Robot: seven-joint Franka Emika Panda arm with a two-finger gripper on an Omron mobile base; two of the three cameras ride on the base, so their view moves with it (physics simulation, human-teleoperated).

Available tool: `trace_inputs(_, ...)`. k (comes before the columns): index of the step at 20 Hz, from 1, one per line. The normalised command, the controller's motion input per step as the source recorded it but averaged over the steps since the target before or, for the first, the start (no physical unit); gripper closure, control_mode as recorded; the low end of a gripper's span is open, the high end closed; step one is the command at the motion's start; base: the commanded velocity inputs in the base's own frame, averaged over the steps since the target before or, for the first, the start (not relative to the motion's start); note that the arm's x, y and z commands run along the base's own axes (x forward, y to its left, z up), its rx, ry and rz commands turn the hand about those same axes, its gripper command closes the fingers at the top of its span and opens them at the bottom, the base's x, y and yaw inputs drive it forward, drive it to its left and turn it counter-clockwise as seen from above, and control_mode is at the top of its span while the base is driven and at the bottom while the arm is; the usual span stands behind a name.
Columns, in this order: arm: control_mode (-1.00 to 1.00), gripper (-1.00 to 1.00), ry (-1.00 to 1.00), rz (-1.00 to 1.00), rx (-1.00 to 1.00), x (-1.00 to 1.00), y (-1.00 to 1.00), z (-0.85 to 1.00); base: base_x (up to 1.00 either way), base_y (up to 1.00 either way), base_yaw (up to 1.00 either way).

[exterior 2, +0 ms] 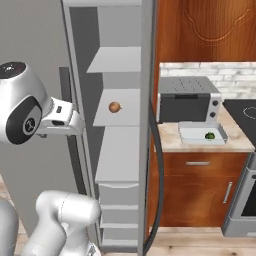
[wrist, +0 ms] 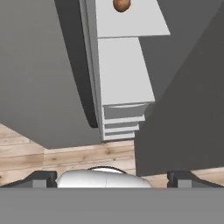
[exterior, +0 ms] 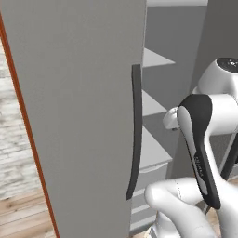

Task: Take the avocado and onion out of the freezer and place them in the tupperware container on the counter. Then put the tupperware containing the vegetables back in the freezer.

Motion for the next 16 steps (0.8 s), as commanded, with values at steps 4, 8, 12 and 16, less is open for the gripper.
trace_inputs(4,1.00,-1.00,0.00,0.00,0.00,0.00,0.00,0.00,0.42,0.00,-0.11)
trace_inputs(8,1.00,-1.00,0.00,0.00,0.00,0.00,0.00,0.00,0.01,0.00,-0.05)
trace_inputs(12,1.00,-1.00,0.00,0.00,0.00,0.00,0.00,0.00,0.00,0.00,0.00)
trace_inputs(16,-1.00,-1.00,0.00,0.00,0.00,0.02,0.00,-0.01,0.00,0.00,0.00)
